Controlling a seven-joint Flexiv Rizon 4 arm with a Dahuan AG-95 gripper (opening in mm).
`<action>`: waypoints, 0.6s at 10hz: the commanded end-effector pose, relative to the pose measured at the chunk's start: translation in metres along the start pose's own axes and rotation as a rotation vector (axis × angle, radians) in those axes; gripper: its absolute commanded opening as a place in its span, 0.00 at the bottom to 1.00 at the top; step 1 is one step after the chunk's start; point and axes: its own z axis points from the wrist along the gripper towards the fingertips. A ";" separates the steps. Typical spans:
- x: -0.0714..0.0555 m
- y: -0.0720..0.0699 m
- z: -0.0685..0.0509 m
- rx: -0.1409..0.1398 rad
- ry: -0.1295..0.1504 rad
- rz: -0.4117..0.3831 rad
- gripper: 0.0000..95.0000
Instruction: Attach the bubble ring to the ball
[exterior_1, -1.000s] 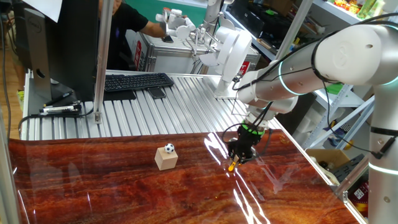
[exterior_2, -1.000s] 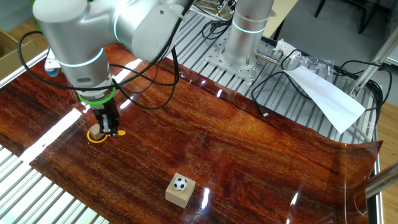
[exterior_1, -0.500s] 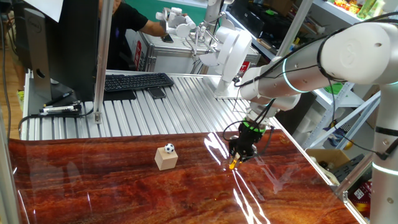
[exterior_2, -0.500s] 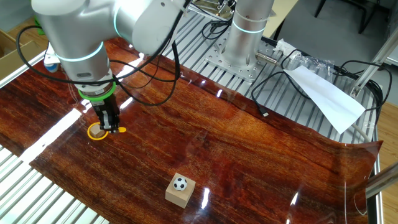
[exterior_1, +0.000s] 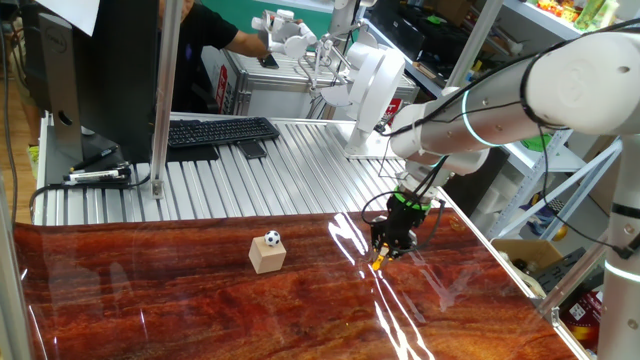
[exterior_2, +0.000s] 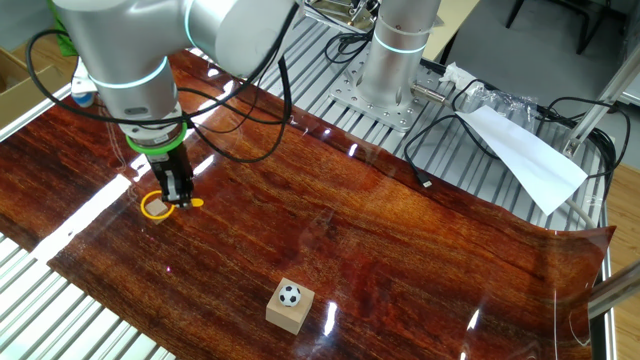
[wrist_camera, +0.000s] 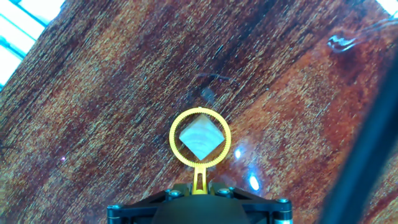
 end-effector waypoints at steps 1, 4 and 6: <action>0.006 0.002 -0.006 0.003 0.000 0.000 0.00; 0.019 0.011 -0.016 0.009 0.007 -0.014 0.00; 0.027 0.016 -0.021 0.013 0.015 -0.023 0.00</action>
